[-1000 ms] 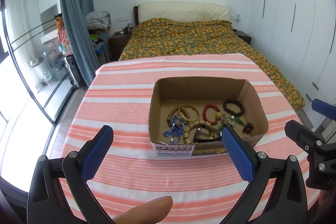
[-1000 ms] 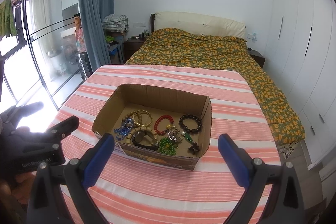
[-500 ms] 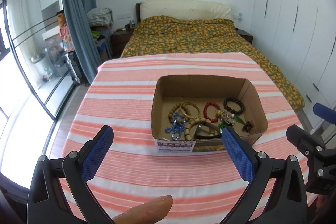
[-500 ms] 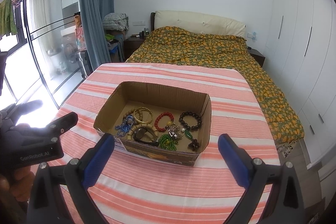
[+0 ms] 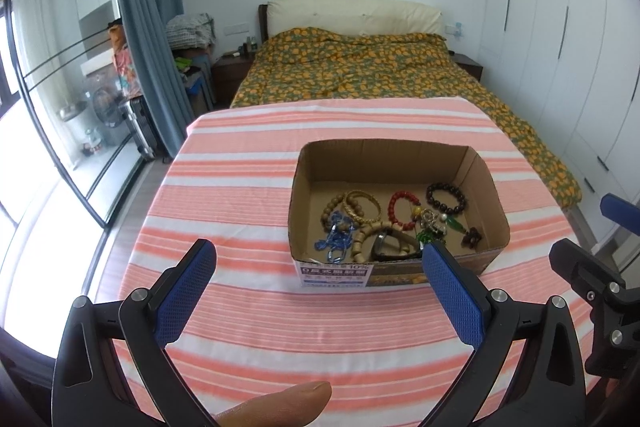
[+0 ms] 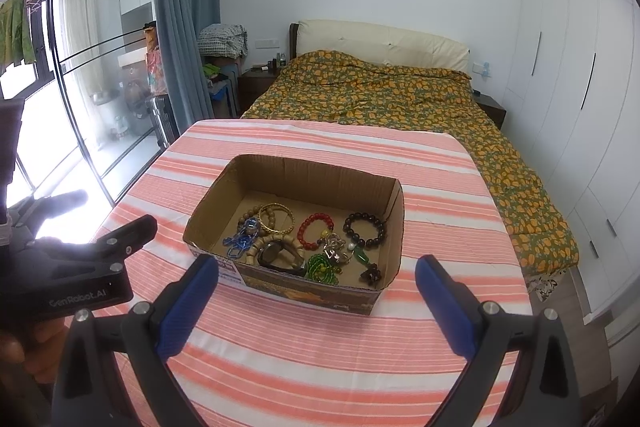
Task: Organize jewelry
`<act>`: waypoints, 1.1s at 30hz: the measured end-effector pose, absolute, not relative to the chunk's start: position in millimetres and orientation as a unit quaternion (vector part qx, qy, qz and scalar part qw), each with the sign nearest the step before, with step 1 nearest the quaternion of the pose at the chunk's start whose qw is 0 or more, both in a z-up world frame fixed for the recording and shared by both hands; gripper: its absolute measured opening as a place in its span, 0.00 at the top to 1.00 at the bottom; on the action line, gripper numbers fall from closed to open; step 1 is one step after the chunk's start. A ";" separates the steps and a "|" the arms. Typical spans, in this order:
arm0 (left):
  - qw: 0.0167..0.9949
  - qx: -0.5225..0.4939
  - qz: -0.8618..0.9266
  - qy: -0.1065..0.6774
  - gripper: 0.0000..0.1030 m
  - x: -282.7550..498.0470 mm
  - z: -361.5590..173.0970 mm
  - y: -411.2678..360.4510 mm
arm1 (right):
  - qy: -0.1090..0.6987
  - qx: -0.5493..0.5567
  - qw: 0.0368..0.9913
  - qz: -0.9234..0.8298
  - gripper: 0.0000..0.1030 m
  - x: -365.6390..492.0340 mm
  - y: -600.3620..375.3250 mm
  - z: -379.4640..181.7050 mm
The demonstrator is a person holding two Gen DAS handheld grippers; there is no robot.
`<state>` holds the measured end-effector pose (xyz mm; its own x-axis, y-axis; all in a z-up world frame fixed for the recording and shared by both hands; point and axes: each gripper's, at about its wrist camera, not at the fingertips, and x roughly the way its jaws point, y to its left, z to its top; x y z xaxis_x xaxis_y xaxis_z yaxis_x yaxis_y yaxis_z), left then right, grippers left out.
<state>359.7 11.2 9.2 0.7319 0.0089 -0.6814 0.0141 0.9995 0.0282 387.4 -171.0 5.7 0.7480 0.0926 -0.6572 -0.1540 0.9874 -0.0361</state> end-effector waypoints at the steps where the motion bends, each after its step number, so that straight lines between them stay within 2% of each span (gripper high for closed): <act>1: 0.930 0.015 -0.001 0.366 0.00 359.5 9.2 11.4 | 0.349 -0.044 0.934 0.066 0.02 387.0 -170.8 5.9; 33: 0.926 0.003 -0.008 0.377 0.00 355.0 3.9 7.0 | 0.359 -0.047 0.930 0.055 0.02 378.5 -178.0 -5.0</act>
<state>355.0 7.0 3.9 0.7151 -0.0124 -0.6989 0.0169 0.9999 -0.0005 378.5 -178.0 -5.0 0.7359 0.0696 -0.6735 -0.1366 0.9895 -0.0470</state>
